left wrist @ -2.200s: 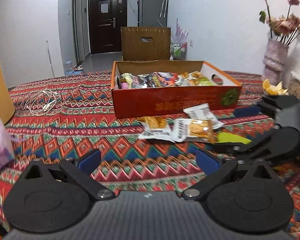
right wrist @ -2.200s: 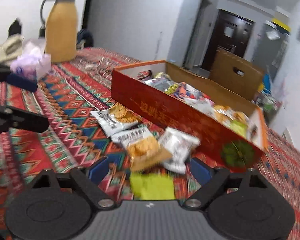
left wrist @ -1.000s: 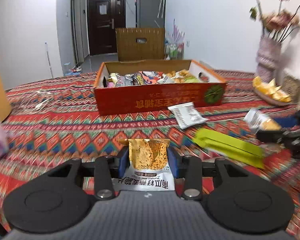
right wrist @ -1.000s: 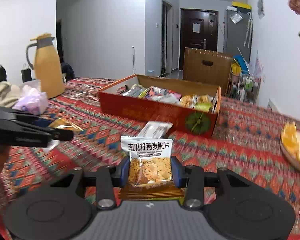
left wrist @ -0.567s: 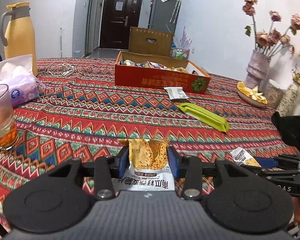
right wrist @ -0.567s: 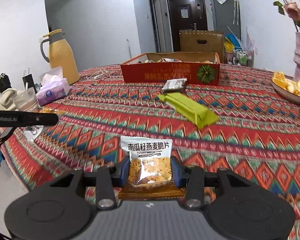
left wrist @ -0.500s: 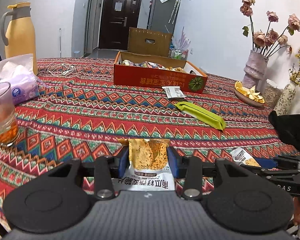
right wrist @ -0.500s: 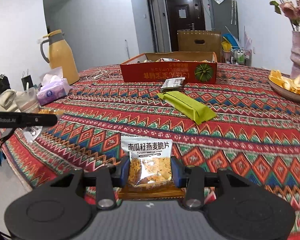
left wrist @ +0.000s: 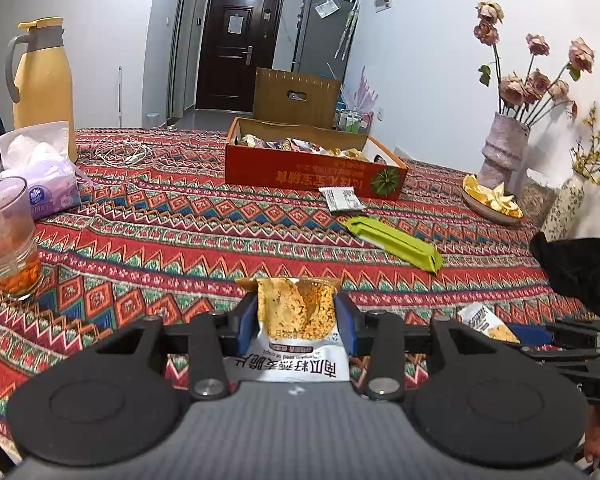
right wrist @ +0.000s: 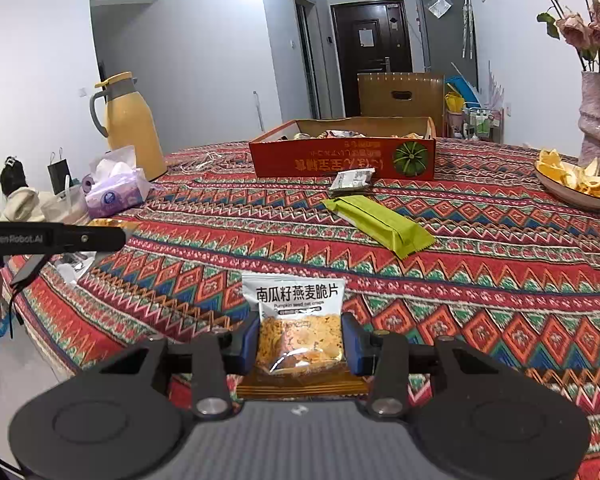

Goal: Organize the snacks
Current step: 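Carry both held packets over the orange box with the left and right tools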

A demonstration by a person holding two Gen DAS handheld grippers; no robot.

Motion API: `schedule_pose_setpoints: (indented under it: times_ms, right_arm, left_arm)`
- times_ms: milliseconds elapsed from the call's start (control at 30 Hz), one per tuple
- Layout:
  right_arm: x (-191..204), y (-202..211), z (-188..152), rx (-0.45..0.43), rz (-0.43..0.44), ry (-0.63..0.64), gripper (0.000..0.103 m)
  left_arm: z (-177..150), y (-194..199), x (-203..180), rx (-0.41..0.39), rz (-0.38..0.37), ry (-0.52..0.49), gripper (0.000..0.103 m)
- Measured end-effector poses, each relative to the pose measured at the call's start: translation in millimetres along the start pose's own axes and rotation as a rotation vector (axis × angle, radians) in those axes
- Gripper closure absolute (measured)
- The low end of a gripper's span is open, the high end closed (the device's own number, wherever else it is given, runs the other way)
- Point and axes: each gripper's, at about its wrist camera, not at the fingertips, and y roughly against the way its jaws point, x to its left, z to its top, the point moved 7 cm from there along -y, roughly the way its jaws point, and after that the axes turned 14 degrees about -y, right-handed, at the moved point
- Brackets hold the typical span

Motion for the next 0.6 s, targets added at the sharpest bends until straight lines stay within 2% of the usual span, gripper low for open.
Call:
schedule_pose_setpoints:
  times_ms: [100, 300, 433, 600]
  right_arm:
    - [-1, -9, 13, -0.004, 0.018, -0.008, 0.062]
    - [-9, -34, 64, -0.052, 0.014, 0.035, 0.062]
    - [-19, -58, 113, -0.087, -0.002, 0.092, 0.062]
    - [-35, -102, 184, -0.132, -0.032, 0.165, 0.062]
  left_arm:
    - [16, -12, 6, -0.014, -0.005, -0.009, 0.061]
    - [66, -50, 25, -0.059, -0.008, -0.022, 0.061]
    - [108, -90, 38, -0.074, -0.017, -0.029, 0.061]
    - [167, -143, 55, -0.14, 0.004, -0.051, 0.061]
